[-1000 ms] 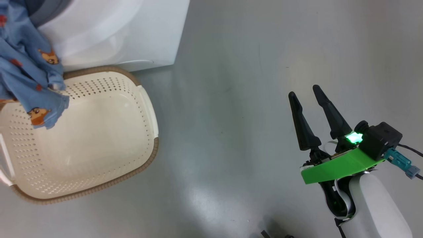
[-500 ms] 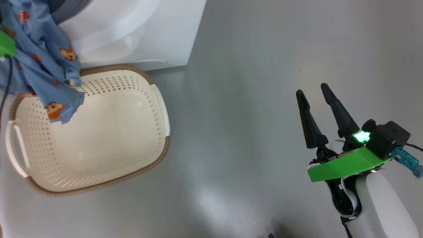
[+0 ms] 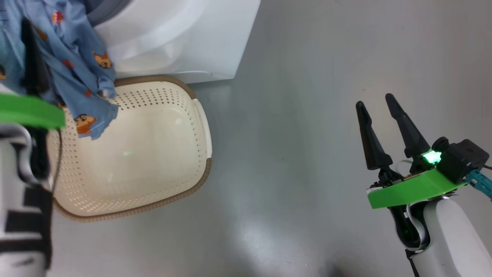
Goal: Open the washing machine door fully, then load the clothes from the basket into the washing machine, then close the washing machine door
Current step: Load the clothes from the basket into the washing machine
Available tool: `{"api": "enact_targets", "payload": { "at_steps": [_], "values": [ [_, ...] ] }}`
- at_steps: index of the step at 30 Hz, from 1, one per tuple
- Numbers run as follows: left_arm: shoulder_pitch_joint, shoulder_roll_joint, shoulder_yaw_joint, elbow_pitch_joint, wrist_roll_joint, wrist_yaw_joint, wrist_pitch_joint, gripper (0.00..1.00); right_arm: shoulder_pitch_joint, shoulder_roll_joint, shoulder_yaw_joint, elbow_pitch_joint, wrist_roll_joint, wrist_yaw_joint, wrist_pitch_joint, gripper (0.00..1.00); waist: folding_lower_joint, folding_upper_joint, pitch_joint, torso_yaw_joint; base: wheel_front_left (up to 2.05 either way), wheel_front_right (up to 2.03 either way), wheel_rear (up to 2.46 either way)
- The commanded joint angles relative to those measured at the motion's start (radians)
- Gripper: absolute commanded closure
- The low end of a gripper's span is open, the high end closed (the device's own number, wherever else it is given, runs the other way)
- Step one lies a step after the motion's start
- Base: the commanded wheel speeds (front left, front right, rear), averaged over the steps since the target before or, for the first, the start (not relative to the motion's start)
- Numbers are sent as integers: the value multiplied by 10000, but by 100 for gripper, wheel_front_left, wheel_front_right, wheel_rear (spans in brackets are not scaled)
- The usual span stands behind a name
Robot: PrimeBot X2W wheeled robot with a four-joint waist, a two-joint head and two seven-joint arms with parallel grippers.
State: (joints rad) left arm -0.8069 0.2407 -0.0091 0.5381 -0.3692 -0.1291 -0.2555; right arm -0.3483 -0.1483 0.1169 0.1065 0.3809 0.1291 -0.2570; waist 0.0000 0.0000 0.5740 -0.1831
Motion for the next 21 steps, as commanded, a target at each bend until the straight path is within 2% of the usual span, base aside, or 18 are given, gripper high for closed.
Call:
{"api": "enact_targets", "payload": {
  "at_steps": [1, 21],
  "values": [
    [542, 258, 431, -610, 228, -14, -62, 0, 219, -97, 118, -257, -41, 16, -48, 0, 0, 0, -86, 99, 0, 0, 0],
    [5011, -1125, 2238, -3844, 521, -15, -62, 0, 474, -363, 138, -120, 12, 16, -48, 0, 0, 0, -681, 307, 0, 0, 0]
  ]
}}
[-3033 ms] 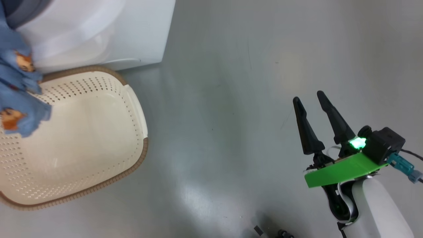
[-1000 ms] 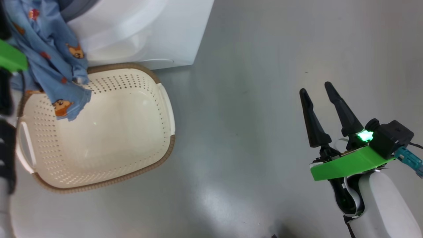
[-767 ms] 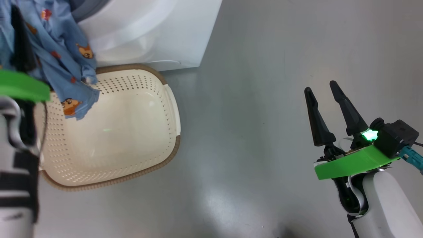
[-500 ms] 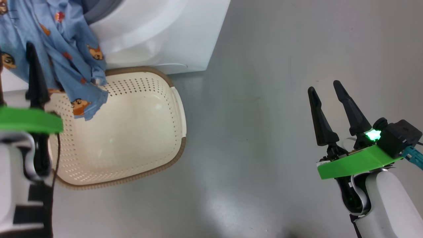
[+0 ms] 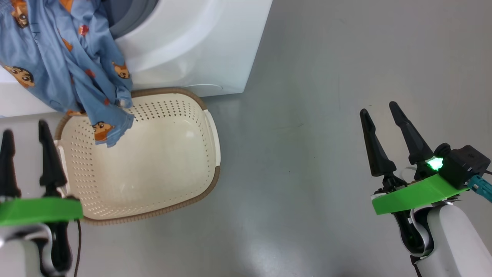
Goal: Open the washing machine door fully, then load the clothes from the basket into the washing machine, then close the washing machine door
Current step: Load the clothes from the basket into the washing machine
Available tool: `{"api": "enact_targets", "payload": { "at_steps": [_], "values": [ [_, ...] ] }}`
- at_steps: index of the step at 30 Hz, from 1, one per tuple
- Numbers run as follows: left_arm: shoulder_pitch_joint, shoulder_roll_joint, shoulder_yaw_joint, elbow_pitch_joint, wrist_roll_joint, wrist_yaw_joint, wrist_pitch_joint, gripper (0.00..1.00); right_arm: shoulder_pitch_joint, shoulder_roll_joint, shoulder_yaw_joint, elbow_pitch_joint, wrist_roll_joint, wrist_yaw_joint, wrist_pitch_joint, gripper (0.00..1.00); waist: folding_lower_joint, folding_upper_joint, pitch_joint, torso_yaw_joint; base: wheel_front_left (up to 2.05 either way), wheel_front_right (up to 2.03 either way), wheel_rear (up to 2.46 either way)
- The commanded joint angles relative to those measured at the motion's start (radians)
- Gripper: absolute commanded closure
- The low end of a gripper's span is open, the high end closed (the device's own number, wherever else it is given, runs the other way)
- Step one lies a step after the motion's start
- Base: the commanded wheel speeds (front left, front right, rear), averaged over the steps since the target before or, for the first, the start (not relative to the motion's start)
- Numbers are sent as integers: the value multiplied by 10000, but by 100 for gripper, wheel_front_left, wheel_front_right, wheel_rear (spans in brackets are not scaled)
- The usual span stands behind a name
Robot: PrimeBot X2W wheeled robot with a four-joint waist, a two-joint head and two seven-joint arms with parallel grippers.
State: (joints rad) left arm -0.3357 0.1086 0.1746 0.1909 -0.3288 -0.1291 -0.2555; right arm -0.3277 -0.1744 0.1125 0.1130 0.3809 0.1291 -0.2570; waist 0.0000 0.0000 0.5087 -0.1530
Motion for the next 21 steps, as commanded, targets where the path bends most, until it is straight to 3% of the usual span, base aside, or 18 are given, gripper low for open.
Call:
{"api": "enact_targets", "payload": {
  "at_steps": [1, 11, 21],
  "values": [
    [626, 89, 514, -627, 141, -15, -62, 0, 278, -125, 200, -170, 26, 16, -48, 0, 0, 0, -62, 16, 0, 0, 0],
    [1188, -102, 653, -983, 226, -15, -62, 0, 304, -149, 262, -161, 39, 16, -48, 0, 0, 0, -111, 51, 0, 0, 0],
    [510, 208, 64, 275, -140, -15, -62, 0, 133, -101, 301, -215, 36, 16, -48, 0, 0, 0, 211, -26, 0, 0, 0]
  ]
}}
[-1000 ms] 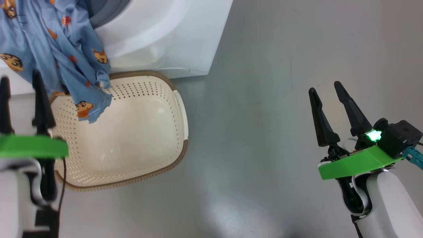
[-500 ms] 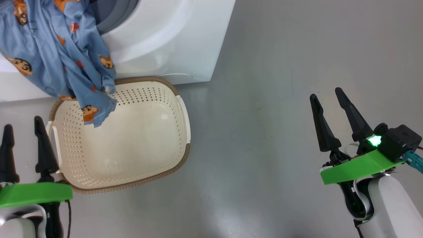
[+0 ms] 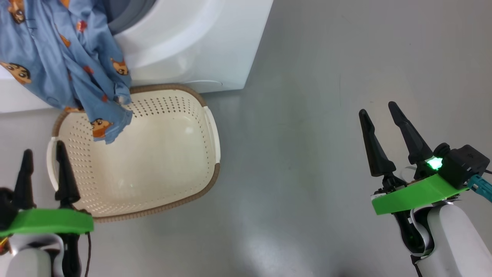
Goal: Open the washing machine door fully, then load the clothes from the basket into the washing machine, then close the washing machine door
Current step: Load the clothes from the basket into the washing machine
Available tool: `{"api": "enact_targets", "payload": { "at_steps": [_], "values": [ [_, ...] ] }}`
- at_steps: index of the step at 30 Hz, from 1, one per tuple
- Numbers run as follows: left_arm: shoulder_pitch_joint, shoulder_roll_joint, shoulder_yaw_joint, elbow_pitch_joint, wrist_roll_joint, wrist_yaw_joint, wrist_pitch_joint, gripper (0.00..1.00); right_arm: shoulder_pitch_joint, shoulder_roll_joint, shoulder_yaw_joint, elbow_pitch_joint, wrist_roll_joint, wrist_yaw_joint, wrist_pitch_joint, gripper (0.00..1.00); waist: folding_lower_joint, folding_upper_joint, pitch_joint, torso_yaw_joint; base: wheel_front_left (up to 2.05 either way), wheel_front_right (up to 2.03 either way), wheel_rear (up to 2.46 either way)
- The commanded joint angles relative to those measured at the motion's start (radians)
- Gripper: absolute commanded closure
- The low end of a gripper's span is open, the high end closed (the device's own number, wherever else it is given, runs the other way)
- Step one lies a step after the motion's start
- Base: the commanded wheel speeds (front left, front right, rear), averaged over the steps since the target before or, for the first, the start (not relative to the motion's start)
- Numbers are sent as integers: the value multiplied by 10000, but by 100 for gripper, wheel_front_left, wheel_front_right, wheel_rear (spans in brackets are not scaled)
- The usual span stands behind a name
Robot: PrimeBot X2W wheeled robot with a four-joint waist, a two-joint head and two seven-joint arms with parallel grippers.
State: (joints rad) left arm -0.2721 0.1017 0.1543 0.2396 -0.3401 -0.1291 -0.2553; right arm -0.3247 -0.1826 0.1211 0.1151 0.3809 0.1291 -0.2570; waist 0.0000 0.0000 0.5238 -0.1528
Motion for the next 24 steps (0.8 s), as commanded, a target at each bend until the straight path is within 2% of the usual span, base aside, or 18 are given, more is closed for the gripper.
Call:
{"api": "enact_targets", "payload": {
  "at_steps": [1, 24],
  "values": [
    [-250, 349, 174, 11, -40, -15, -64, 0, 76, -3, 213, -246, 35, 16, -48, 0, 0, 0, 124, -41, 0, 0, 0],
    [-4564, 1593, -1700, 4893, -1086, -15, -64, 0, -480, 268, 303, -380, -19, 16, -48, 0, 0, 0, 1371, -532, 0, 0, 0]
  ]
}}
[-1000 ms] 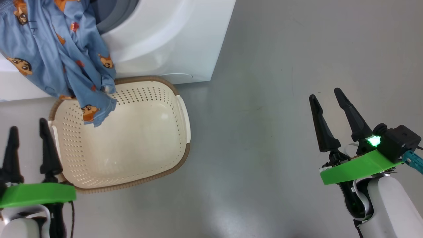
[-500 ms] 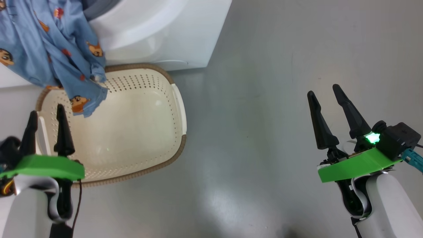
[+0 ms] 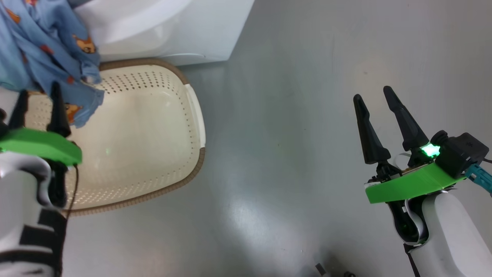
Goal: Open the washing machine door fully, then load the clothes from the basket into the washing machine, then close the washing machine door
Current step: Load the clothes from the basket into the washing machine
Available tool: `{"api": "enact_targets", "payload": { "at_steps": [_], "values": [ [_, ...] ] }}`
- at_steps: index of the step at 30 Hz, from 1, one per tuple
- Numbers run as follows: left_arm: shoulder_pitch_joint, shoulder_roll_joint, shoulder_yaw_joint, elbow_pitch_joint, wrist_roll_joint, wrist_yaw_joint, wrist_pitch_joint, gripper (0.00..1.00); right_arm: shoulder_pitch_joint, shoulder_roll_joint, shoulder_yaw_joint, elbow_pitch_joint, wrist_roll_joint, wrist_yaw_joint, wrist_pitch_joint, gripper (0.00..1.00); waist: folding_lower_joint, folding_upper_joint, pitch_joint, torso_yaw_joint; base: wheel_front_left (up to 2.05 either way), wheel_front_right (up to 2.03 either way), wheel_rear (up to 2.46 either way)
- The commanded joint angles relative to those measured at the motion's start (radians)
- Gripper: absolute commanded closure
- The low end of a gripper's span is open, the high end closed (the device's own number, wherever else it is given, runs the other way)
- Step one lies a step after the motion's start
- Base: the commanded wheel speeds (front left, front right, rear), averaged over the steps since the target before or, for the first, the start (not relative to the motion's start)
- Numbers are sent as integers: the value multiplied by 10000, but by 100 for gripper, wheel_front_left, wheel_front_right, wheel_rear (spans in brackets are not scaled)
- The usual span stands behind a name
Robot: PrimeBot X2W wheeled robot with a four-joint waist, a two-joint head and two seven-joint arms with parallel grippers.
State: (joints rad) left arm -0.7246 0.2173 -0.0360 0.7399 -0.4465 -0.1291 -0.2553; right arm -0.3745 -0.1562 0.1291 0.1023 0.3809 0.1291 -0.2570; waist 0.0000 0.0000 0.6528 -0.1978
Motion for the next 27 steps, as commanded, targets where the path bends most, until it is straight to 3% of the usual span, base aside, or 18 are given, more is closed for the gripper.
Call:
{"api": "enact_targets", "payload": {
  "at_steps": [1, 9, 19, 27],
  "values": [
    [-211, 490, 177, 104, -70, -15, -65, 0, 0, 13, 234, -257, -18, 16, -48, 0, 0, 0, 122, -114, 0, 0, 0],
    [-1135, 882, -128, 1272, -329, -15, -65, 0, -116, 106, 381, -258, -18, 16, -48, 0, 0, 0, 281, -354, 0, 0, 0],
    [-1784, 1368, -1715, 1813, -1191, -15, -65, 0, -210, 175, 600, -230, 9, 16, -48, 0, 0, 0, 401, -688, 0, 0, 0],
    [-2223, 1782, -2252, 2148, -1857, -15, -65, 0, -217, 181, 744, -217, 32, 16, -48, 0, 0, 0, 412, -924, 0, 0, 0]
  ]
}}
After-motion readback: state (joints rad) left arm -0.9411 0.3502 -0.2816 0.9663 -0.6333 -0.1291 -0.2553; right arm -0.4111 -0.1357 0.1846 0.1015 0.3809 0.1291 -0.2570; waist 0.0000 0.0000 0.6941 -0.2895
